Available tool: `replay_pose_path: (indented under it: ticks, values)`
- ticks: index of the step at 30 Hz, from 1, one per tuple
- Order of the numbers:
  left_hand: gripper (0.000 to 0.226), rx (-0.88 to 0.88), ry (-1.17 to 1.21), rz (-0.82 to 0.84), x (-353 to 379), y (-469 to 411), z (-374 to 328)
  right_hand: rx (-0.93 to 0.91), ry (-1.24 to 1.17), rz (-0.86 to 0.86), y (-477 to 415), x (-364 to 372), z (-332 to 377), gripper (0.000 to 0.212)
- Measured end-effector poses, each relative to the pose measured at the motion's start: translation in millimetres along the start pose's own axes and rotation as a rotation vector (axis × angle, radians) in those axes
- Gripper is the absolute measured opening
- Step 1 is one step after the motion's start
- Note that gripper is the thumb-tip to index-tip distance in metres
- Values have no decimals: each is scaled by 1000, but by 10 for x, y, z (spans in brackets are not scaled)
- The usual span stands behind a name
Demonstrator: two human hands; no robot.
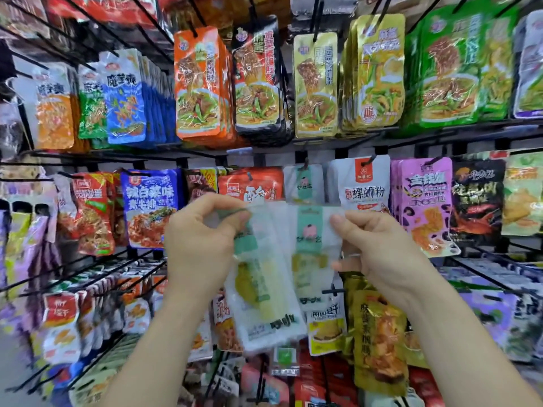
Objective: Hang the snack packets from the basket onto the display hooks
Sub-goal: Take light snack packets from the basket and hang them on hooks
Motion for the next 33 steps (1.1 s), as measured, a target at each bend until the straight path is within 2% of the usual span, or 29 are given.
replay_pose_path:
  ticks: [2,5,10,13,19,25,29,33]
  values:
    - [27,-22,28,6,-129,-60,-12,-20,-131,-119,-1,-23,43,22]
    - [29,-88,112,99,-224,-75,-43,-131,-182,-253,7,-36,180,20]
    - [39,-69,171,245,-158,-3,-135,-226,25,-378,67,57,395,15]
    - [41,-64,228,301,-33,31,-166,-256,61,-402,116,166,441,11]
    - [47,-77,240,391,214,-22,-166,-378,238,-465,33,162,434,18]
    - [51,-90,105,343,489,-228,-2,-314,181,-442,-318,55,376,34]
    - [52,-98,20,386,632,-317,59,-293,136,-413,-519,27,306,26]
    - [58,-70,-96,391,693,-415,69,-305,299,-430,-689,1,251,22]
Point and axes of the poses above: each hand's wrist, its own y-axis away from the middle knuckle, its own x-axis out of the palm, z = x × y, the point moved 2 cm from there along -y, towards the middle knuckle, and after that the axes turned 10 degrees about y, right-handed, at the moved point
